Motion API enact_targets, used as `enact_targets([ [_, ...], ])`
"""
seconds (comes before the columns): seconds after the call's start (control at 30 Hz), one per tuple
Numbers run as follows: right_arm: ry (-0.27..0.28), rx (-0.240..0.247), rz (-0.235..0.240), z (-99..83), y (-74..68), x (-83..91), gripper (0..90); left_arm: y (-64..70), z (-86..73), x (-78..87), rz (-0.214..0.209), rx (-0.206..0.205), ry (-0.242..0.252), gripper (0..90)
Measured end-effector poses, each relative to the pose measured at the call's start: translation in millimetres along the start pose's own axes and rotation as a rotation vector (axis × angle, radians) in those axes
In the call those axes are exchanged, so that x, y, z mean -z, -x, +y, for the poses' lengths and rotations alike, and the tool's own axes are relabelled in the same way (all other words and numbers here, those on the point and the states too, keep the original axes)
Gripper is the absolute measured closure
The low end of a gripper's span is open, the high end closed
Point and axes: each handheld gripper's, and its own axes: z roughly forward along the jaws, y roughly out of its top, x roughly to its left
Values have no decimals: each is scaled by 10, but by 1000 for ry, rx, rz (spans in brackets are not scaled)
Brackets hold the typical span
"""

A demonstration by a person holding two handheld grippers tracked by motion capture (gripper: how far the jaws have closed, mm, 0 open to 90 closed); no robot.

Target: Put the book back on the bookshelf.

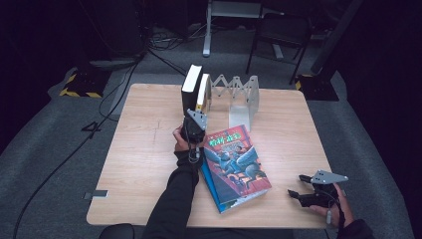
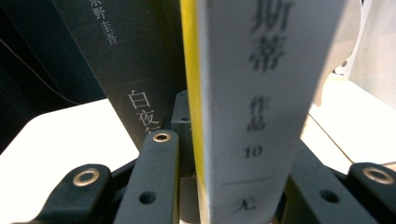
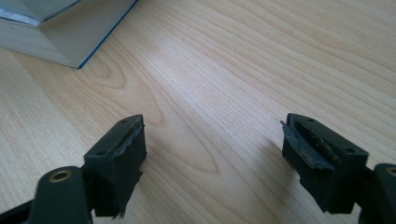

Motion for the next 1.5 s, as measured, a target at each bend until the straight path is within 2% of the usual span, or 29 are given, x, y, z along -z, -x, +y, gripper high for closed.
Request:
enact_targets([
  [0.17,0,-5,-2,-3,-3,4,218,67,26,-104,3,-8,11,746],
  [0.23,0,-4,-1,-3,-3,4,218,59,29,-126,-3,6,10,745],
  [0.3,0,-4,-1,-3,-3,4,218,67,27,-158,3,37,18,743],
  [0.4,0,-4,0,-2,0,4,218,67,21,-162,-8,41,22,736],
  [0.53,0,-2,0,-4,-3,4,219,15,-7,-124,-56,101,46,695],
  [0.73,-1,-4,1,-3,0,3,217,-64,3,-28,-115,92,42,638],
  [0.83,-1,-4,1,-3,0,4,218,-95,-19,9,-141,101,35,610],
  [0.93,-1,-4,1,-3,1,3,218,-136,-71,42,-171,113,24,579],
  [1.0,-1,-4,1,-3,0,3,218,-171,-119,57,-212,122,11,544],
  [1.07,-1,-4,1,-3,1,4,218,-194,-168,81,-228,114,5,511],
  [1.13,-1,-4,1,-3,1,4,218,-218,-233,120,-264,98,3,517],
  [1.17,-1,-4,1,-3,1,4,218,-218,-233,120,-264,98,3,552],
  [1.2,-1,-3,2,-3,1,4,218,-229,-270,138,-295,95,7,552],
  [1.27,0,-3,2,-4,2,4,218,-237,-306,163,-293,72,2,588],
  [1.3,-1,-3,2,-4,2,4,218,-245,-327,172,-316,78,7,609],
  [1.37,-1,-3,2,-4,2,4,218,-253,-352,186,-320,83,9,626],
  [1.4,-1,-2,2,-4,2,4,218,-247,-367,198,-326,77,7,667],
  [1.47,-1,-3,2,-4,2,4,218,-238,-379,212,-327,68,7,689],
  [1.5,-1,-3,2,-4,2,4,218,-241,-385,217,-330,78,8,693],
])
